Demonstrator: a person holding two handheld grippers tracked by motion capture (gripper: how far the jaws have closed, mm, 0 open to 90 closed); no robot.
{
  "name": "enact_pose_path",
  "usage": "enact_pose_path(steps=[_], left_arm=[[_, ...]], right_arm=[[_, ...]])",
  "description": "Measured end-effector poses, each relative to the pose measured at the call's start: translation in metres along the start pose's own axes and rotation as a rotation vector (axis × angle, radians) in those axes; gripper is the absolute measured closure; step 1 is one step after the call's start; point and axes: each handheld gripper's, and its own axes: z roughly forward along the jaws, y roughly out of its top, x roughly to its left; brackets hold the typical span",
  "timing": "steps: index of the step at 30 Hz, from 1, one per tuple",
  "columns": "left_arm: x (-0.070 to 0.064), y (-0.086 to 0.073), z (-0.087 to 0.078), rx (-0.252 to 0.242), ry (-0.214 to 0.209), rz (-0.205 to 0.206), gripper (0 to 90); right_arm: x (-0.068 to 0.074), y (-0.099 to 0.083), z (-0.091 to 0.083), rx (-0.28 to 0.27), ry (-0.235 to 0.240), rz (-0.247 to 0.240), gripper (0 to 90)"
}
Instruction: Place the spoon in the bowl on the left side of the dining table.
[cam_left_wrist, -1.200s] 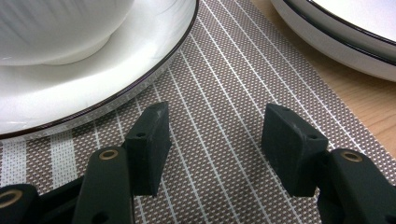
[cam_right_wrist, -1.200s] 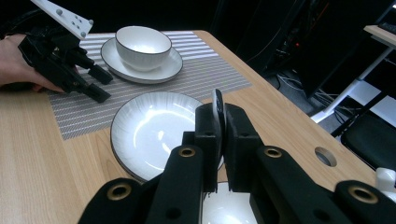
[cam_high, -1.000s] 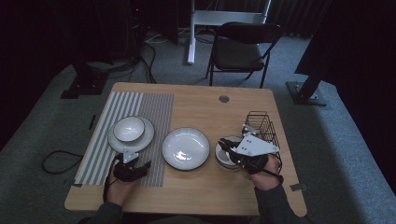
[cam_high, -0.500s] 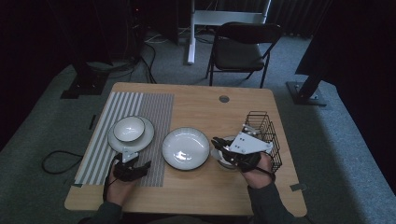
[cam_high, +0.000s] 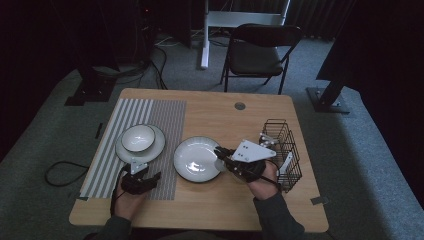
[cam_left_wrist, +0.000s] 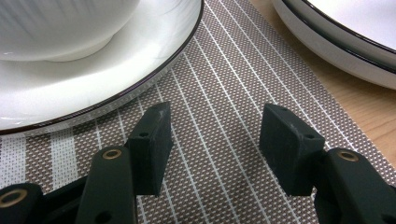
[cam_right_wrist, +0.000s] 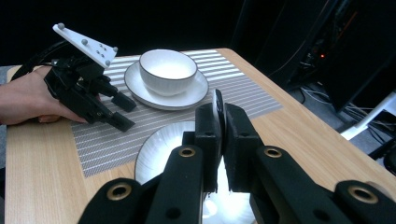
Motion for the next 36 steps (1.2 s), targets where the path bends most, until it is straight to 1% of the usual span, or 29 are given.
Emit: enact_pose_path(steps=[4, 7, 10, 12, 16, 20, 26, 30, 32, 36], left_arm=[[0.000, 0.000, 0.000, -0.003, 0.000, -0.004, 45.8], [0.000, 0.000, 0.000, -0.005, 0.000, -0.006, 46.2], [0.000, 0.000, -0.001, -0.002, 0.002, 0.004, 47.4], [0.000, 0.000, -0.001, -0.004, 0.001, 0.003, 47.6], [0.000, -0.001, -0.002, -0.015, 0.002, -0.003, 48.2], [0.000, -0.001, -0.002, -0.023, 0.005, 0.004, 48.2], [0.001, -0.001, -0.003, -0.034, 0.010, 0.003, 48.2], [0.001, -0.001, -0.003, -0.038, 0.010, 0.006, 48.2], [0.001, -0.002, -0.004, -0.055, 0.012, 0.006, 48.3], [0.002, -0.001, -0.006, -0.067, 0.015, 0.002, 48.6]], right_arm=[[0.004, 0.002, 0.009, 0.000, 0.019, -0.005, 85.2], [0.005, 0.003, 0.013, -0.003, 0.027, 0.000, 85.3], [0.006, 0.006, 0.020, -0.017, 0.041, 0.007, 85.2], [0.007, 0.008, 0.023, -0.020, 0.047, 0.006, 85.3], [0.007, 0.012, 0.029, -0.025, 0.060, 0.007, 85.2], [0.008, 0.015, 0.036, -0.026, 0.071, 0.006, 85.2], [0.008, 0.020, 0.048, -0.021, 0.083, -0.002, 85.3], [0.008, 0.022, 0.054, -0.027, 0.093, 0.005, 85.2], [0.008, 0.023, 0.056, -0.027, 0.097, 0.005, 85.3], [0.007, 0.025, 0.061, -0.030, 0.104, 0.013, 85.3]])
